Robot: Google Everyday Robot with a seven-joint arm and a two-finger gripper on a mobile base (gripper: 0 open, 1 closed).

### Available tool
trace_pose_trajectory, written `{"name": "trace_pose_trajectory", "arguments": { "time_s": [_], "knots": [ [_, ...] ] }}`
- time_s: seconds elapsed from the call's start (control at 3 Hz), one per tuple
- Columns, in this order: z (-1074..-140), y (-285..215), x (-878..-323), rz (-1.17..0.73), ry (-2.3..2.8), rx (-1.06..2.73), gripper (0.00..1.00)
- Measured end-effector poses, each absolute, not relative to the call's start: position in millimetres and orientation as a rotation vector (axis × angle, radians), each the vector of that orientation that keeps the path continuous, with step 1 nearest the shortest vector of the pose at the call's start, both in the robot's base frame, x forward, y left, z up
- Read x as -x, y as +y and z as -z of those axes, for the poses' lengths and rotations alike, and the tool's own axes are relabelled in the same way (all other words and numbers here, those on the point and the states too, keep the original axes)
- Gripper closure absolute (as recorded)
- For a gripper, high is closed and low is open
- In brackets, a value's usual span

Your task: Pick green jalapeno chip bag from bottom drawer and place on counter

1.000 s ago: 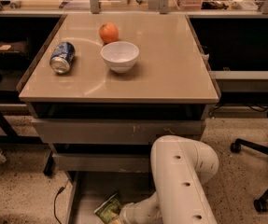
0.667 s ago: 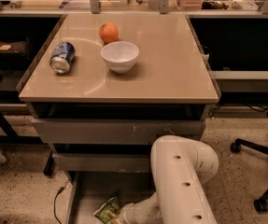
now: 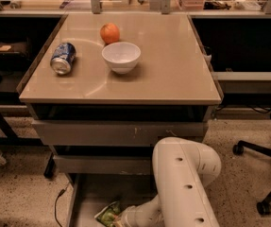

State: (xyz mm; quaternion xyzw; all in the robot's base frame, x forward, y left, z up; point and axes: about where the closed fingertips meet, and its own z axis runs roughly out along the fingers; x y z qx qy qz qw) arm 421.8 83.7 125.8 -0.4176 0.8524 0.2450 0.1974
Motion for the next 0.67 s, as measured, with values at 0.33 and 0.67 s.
{"name": "trace_pose_trajectory", "arguments": {
  "time_s": [0.33,0.67],
  "knots": [
    [-141.0,82.1,-425.3,-0.738,2.385,1.145,1.00],
    [-168.8,71.2,-430.8,-0.811,2.406,1.056,1.00]
  ]
}}
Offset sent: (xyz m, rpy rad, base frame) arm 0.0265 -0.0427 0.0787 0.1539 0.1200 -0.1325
